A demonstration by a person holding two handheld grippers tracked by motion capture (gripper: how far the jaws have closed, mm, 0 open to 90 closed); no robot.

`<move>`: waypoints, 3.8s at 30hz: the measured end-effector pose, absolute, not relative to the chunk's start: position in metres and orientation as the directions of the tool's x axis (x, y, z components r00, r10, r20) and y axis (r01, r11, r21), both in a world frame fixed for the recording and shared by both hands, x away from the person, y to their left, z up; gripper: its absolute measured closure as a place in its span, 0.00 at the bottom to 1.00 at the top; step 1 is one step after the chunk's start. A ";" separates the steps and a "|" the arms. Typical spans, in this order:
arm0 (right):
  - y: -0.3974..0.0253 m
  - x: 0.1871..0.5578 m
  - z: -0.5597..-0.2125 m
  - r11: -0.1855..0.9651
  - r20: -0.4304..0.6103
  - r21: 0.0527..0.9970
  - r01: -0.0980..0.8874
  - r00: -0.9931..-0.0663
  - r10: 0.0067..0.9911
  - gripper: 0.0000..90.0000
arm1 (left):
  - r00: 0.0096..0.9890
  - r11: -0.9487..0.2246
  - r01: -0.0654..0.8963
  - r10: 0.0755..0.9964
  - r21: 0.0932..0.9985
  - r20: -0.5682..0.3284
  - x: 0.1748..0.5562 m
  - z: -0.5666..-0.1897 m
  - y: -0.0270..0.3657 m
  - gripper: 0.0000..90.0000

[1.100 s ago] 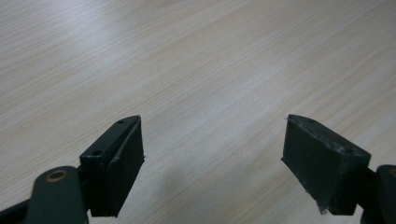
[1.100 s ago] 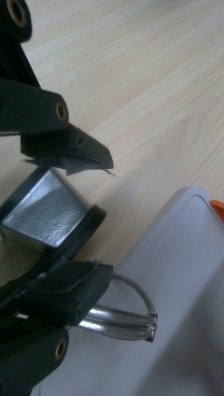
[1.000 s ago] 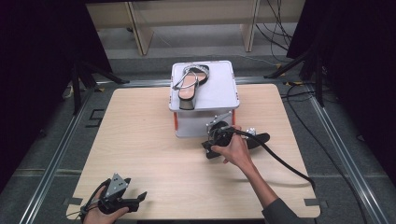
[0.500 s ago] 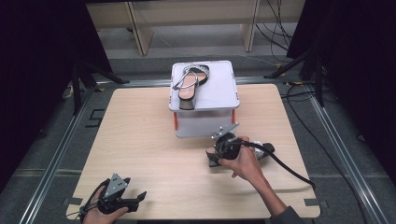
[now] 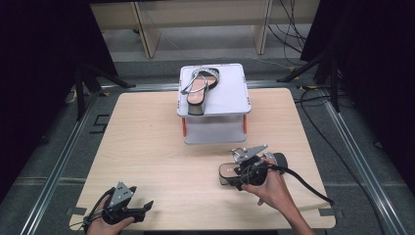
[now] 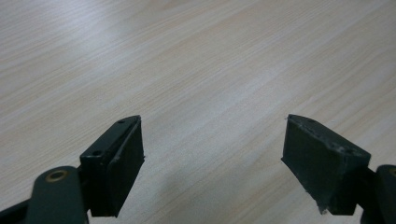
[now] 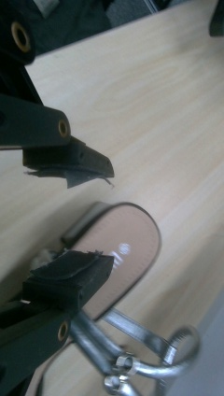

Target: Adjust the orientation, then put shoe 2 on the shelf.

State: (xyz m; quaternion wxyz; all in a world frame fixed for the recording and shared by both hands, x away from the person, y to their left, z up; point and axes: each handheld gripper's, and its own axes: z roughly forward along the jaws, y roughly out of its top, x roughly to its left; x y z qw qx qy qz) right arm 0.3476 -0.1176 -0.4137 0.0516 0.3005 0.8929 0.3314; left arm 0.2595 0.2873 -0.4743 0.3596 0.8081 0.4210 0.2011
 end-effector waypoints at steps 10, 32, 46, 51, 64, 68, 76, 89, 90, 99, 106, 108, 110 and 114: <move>-0.153 0.331 -0.423 0.610 0.151 0.513 0.603 -0.764 0.628 0.54 | 0.565 -0.393 0.533 0.825 0.749 0.031 0.260 -0.474 0.288 0.22; -0.212 0.355 -0.441 0.550 0.091 0.447 0.705 -0.648 0.756 0.73 | 0.565 -0.393 0.533 0.825 0.749 0.032 0.260 -0.476 0.286 0.22; -0.240 0.388 -0.438 0.507 0.120 0.471 0.722 -0.622 0.774 0.60 | 0.561 -0.395 0.543 0.827 0.741 0.030 0.261 -0.476 0.286 0.22; -0.246 0.379 -0.431 0.469 0.131 0.504 0.725 -0.601 0.788 0.61 | 0.563 -0.396 0.539 0.826 0.744 0.032 0.260 -0.476 0.286 0.22; -0.250 0.306 -0.417 0.381 0.200 0.604 0.700 -0.596 0.778 0.59 | 0.558 -0.391 0.542 0.829 0.744 0.030 0.261 -0.476 0.287 0.23; -0.239 0.304 -0.417 0.412 0.197 0.592 0.692 -0.620 0.759 0.59 | 0.562 -0.407 0.539 0.826 0.738 0.046 0.261 -0.475 0.289 0.22; -0.232 0.306 -0.419 0.445 0.168 0.590 0.674 -0.641 0.749 0.60 | 0.560 -0.400 0.542 0.828 0.739 0.037 0.261 -0.475 0.289 0.22; -0.225 0.315 -0.425 0.474 0.128 0.566 0.674 -0.640 0.758 0.74 | 0.560 -0.398 0.541 0.828 0.740 0.036 0.261 -0.476 0.288 0.22; -0.226 0.317 -0.425 0.487 0.094 0.577 0.656 -0.646 0.758 0.78 | 0.561 -0.400 0.542 0.827 0.739 0.036 0.261 -0.475 0.288 0.22; -0.233 0.321 -0.424 0.505 0.080 0.571 0.647 -0.656 0.750 0.86 | 0.562 -0.404 0.535 0.826 0.742 0.044 0.261 -0.475 0.289 0.22; -0.234 0.321 -0.422 0.495 0.087 0.556 0.667 -0.640 0.764 0.89 | 0.563 -0.401 0.539 0.826 0.741 0.037 0.261 -0.475 0.288 0.22; -0.234 0.325 -0.427 0.487 0.097 0.574 0.659 -0.645 0.758 0.88 | 0.563 -0.404 0.535 0.825 0.742 0.043 0.261 -0.475 0.289 0.22; -0.233 0.326 -0.427 0.495 0.106 0.543 0.679 -0.640 0.761 0.89 | 0.560 -0.407 0.538 0.827 0.739 0.048 0.261 -0.475 0.289 0.22; -0.234 0.328 -0.426 0.521 0.099 0.536 0.664 -0.662 0.743 0.90 | 0.556 -0.392 0.548 0.831 0.739 0.029 0.261 -0.476 0.288 0.22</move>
